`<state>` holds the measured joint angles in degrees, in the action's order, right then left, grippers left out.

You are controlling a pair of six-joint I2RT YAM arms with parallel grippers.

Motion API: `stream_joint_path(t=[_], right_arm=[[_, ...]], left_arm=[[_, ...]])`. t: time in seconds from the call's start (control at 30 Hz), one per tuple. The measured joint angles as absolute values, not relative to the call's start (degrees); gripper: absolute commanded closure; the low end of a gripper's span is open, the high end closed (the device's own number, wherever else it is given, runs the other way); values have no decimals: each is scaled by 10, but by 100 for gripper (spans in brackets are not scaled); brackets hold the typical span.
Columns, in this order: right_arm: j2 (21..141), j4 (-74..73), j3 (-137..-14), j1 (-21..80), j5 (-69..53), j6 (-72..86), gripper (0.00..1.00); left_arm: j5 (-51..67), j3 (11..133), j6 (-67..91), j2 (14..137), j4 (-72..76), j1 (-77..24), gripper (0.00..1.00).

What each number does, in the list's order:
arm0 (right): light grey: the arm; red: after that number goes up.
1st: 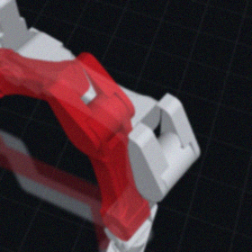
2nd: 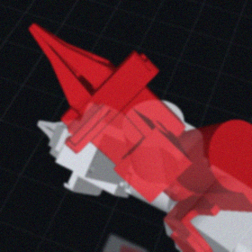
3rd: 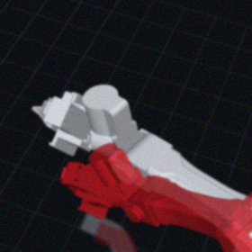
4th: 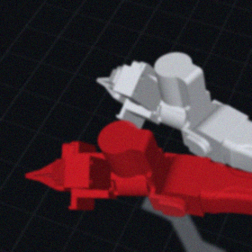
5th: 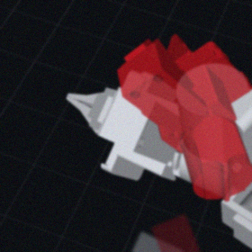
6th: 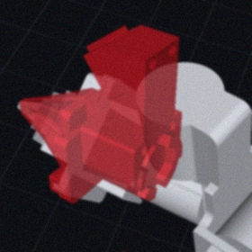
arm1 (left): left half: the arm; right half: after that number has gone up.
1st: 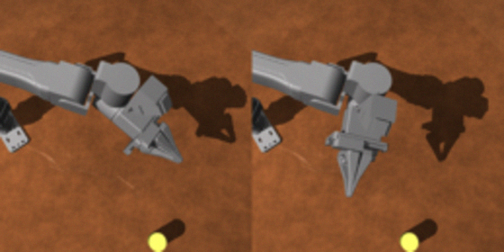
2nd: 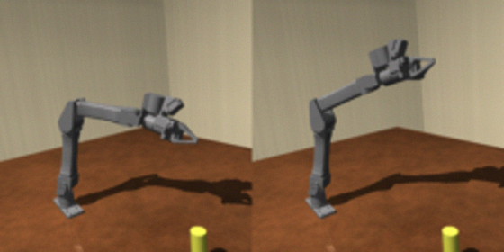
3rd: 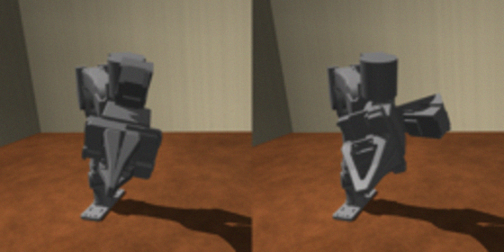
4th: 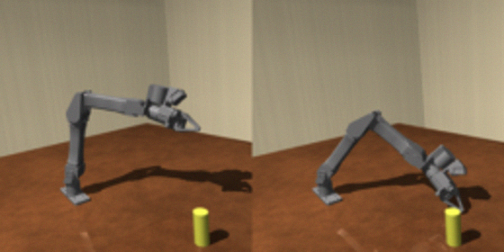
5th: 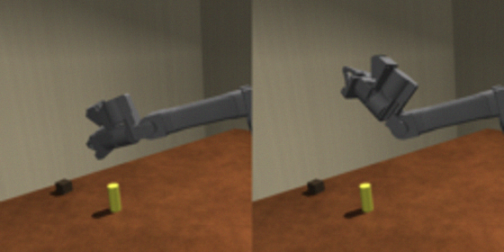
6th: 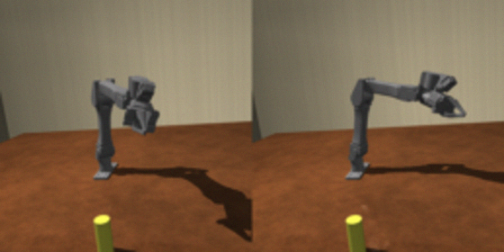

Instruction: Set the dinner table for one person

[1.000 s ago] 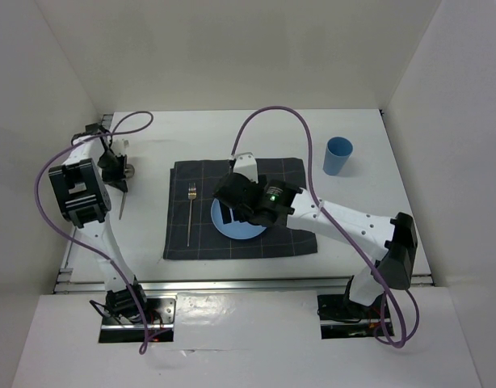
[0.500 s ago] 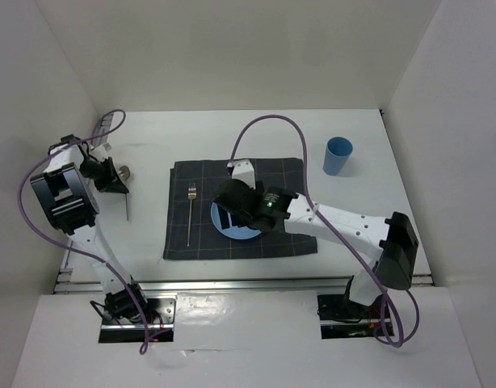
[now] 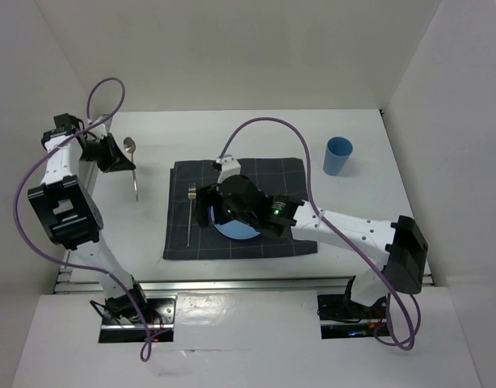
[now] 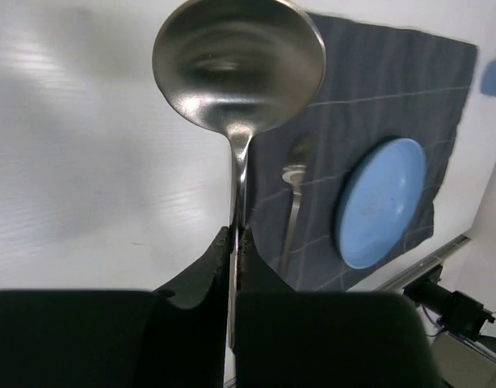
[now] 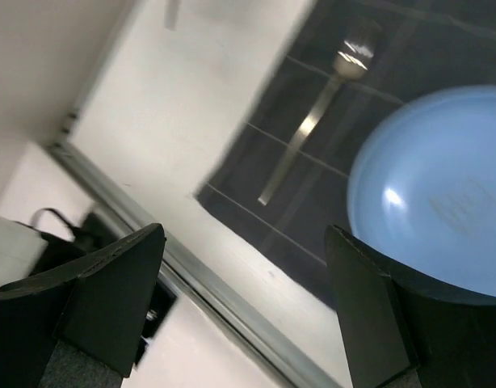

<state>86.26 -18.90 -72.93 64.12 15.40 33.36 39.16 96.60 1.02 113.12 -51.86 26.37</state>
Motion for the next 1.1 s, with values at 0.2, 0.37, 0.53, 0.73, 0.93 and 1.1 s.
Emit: stream_joint_path(t=[0.2, 0.37, 0.53, 0.73, 0.93, 1.1], right_arm=[[951, -30, -794, 639, 77, 284, 12], [1068, 14, -892, 635, 39, 272, 14], [1094, 22, -901, 613, 8, 293, 23], [1098, 66, -901, 565, -41, 335, 28], [1144, 81, -917, 553, -82, 349, 37], [1166, 77, -919, 554, -100, 356, 56]], left_arm=[[401, 913, 61, 958, -479, 188, 100], [396, 890, 95, 887, -469, 128, 100], [378, 873, 112, 884, -462, 116, 100], [363, 863, 123, 882, -461, 97, 100], [358, 857, 124, 876, -462, 82, 100], [357, 857, 124, 874, -462, 82, 100]])
